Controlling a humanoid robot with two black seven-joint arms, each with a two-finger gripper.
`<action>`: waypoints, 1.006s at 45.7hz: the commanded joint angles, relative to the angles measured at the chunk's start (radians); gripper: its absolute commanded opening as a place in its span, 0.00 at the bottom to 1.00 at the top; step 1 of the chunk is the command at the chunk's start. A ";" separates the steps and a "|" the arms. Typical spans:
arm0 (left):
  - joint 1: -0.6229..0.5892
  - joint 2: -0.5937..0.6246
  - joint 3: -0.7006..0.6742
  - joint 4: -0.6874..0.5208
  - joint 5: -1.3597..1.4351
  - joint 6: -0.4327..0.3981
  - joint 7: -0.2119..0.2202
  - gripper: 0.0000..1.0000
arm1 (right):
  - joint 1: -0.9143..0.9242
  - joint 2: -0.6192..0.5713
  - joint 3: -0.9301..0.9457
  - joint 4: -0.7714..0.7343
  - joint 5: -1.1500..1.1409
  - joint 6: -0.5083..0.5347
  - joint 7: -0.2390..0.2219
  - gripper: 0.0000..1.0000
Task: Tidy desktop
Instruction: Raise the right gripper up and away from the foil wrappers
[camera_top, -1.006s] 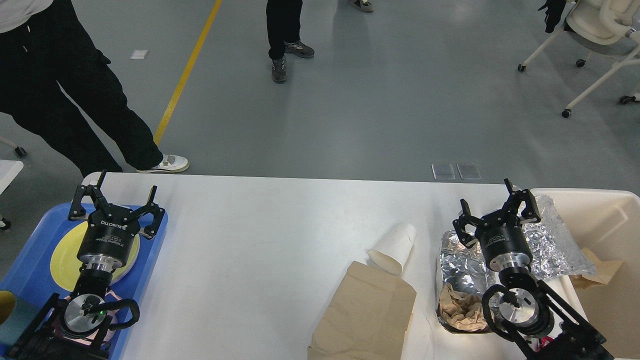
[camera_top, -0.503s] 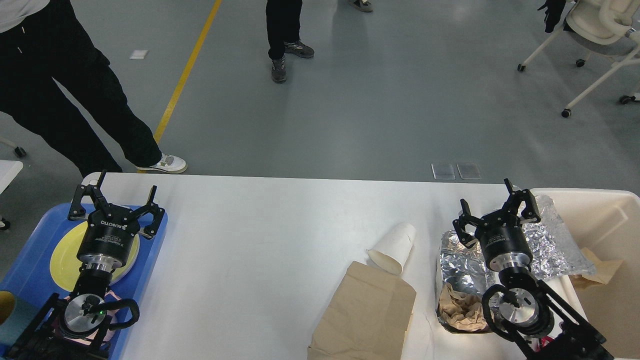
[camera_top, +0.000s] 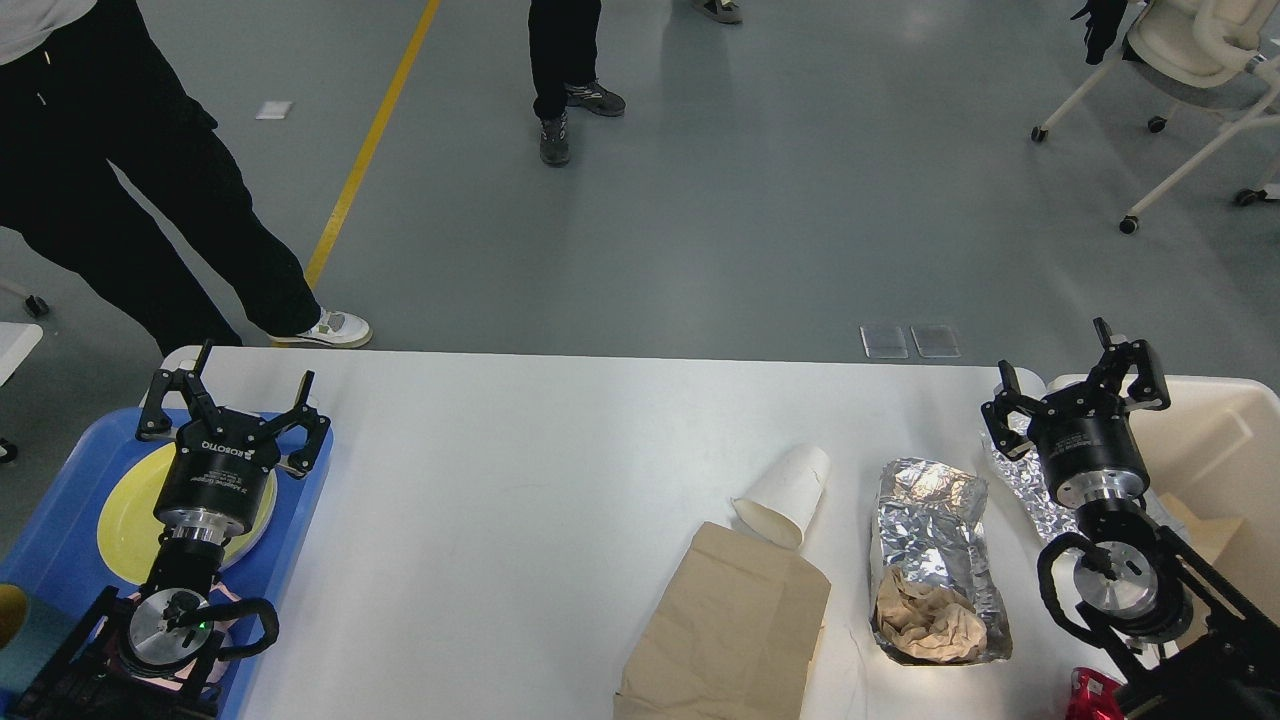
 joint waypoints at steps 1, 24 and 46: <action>0.000 0.000 0.000 0.000 0.000 -0.001 -0.001 0.96 | 0.004 -0.017 0.007 -0.008 0.010 -0.002 0.002 1.00; 0.000 0.000 0.000 0.000 0.000 -0.001 -0.001 0.96 | 0.008 0.000 -0.016 -0.048 0.013 0.004 0.001 1.00; 0.000 0.000 0.000 0.000 0.000 -0.001 -0.001 0.96 | 0.073 -0.058 -0.094 -0.042 0.016 0.049 -0.049 1.00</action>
